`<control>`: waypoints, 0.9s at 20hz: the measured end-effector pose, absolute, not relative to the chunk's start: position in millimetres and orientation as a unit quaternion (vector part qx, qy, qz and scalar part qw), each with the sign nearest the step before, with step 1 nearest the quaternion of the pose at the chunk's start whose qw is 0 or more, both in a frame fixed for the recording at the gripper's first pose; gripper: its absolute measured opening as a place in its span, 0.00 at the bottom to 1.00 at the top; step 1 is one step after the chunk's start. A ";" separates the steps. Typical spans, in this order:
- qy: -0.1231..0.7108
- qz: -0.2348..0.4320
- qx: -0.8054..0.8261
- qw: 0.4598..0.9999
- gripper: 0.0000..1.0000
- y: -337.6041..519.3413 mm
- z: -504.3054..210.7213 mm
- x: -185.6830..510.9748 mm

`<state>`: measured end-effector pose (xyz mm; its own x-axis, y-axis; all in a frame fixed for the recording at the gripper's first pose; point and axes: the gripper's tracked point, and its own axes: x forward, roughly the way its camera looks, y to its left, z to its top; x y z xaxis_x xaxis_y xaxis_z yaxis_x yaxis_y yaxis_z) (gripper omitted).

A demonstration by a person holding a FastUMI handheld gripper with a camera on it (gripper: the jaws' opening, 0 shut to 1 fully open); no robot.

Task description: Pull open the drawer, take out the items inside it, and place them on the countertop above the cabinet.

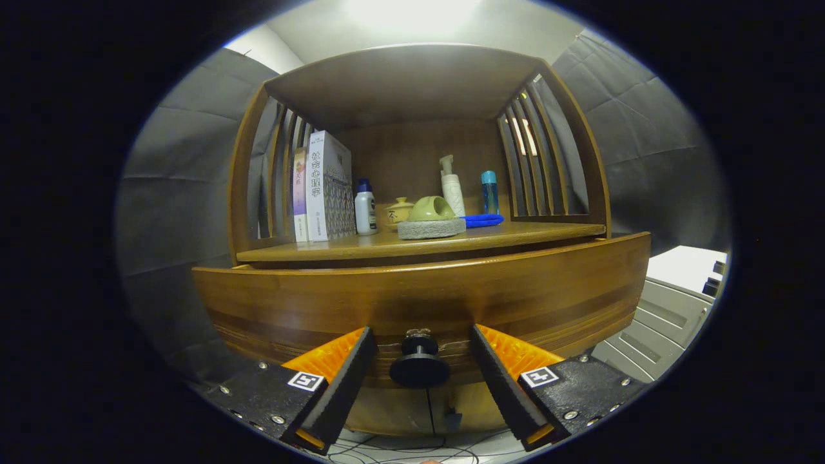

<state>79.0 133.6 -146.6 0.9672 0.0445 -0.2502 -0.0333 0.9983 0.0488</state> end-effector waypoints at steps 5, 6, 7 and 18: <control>0.127 0.019 0.021 0.992 0.95 134.0 -150.6 98.5; 0.126 0.019 0.021 0.992 0.95 134.1 -150.8 102.6; 0.125 0.019 0.022 0.992 0.95 134.2 -150.8 100.1; 0.116 0.009 0.015 0.993 0.95 131.8 -150.8 108.6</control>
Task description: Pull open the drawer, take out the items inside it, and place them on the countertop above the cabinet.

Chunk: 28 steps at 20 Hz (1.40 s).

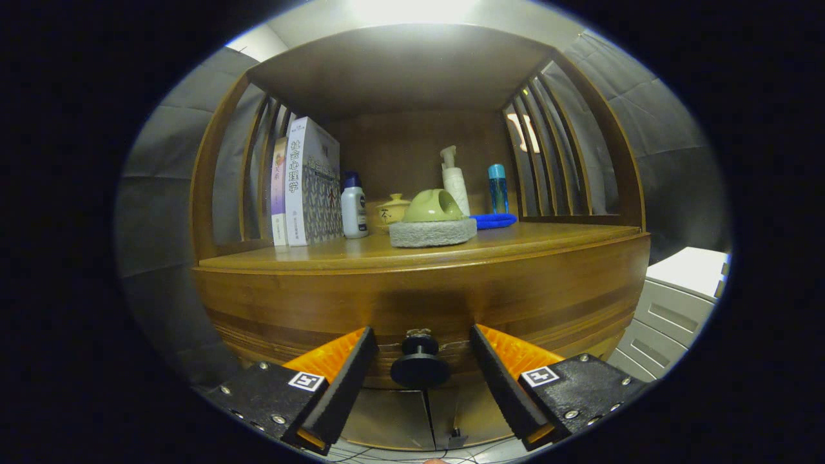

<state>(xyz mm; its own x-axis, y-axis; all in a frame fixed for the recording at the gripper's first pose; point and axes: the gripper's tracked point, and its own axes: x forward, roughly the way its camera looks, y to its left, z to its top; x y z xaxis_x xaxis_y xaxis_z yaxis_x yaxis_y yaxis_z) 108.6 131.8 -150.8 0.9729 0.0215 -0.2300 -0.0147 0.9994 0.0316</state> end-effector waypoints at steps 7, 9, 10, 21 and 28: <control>0.104 0.002 0.013 0.995 0.95 124.2 -126.9 100.9; 0.093 0.010 0.007 0.996 0.95 121.6 -109.0 94.0; 0.091 0.014 0.005 0.996 0.95 118.5 -102.2 90.4; 0.071 0.022 -0.010 0.997 0.95 65.7 -42.1 7.7; 0.090 -0.007 -0.005 0.996 0.95 36.1 -36.4 -14.4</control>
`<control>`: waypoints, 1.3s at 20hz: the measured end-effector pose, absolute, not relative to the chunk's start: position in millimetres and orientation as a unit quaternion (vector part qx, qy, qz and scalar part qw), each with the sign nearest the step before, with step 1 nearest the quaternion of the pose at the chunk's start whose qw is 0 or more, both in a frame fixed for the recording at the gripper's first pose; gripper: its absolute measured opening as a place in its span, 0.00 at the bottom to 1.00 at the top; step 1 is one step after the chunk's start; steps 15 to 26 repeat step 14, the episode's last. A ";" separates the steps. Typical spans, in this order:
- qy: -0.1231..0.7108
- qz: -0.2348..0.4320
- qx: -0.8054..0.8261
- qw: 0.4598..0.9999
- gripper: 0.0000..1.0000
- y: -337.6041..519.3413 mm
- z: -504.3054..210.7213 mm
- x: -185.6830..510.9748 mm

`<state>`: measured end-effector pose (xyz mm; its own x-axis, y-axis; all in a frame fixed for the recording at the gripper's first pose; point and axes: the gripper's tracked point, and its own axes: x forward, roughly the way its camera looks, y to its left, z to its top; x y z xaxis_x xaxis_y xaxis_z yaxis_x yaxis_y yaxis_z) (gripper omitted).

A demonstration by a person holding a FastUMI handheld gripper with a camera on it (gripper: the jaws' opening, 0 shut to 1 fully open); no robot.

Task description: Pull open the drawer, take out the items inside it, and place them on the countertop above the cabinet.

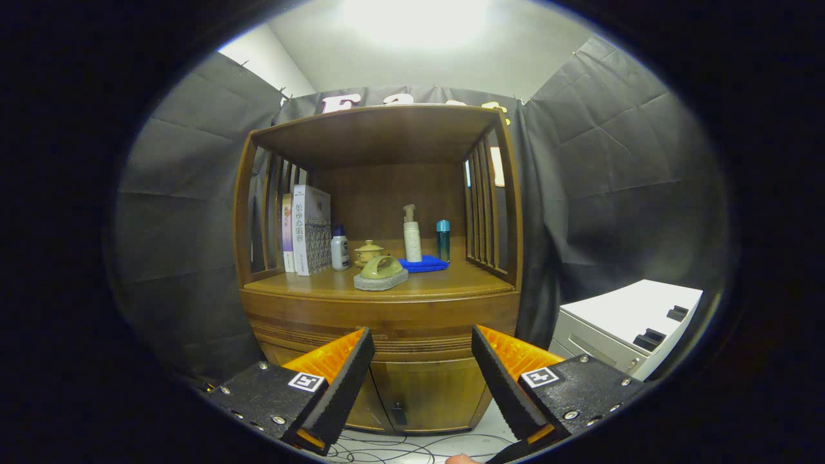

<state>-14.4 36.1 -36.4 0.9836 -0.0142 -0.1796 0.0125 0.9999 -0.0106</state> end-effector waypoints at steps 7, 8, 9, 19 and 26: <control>0.086 0.010 -0.011 0.996 0.95 51.0 -35.3 -22.1; 0.087 0.013 -0.008 0.996 0.95 53.6 -34.8 -22.0; 0.085 0.014 -0.008 0.996 0.95 55.5 -33.1 -22.7; 0.082 0.022 -0.010 0.996 0.95 59.6 -31.4 -24.0; 0.082 0.022 -0.010 0.996 0.95 59.6 -31.4 -24.0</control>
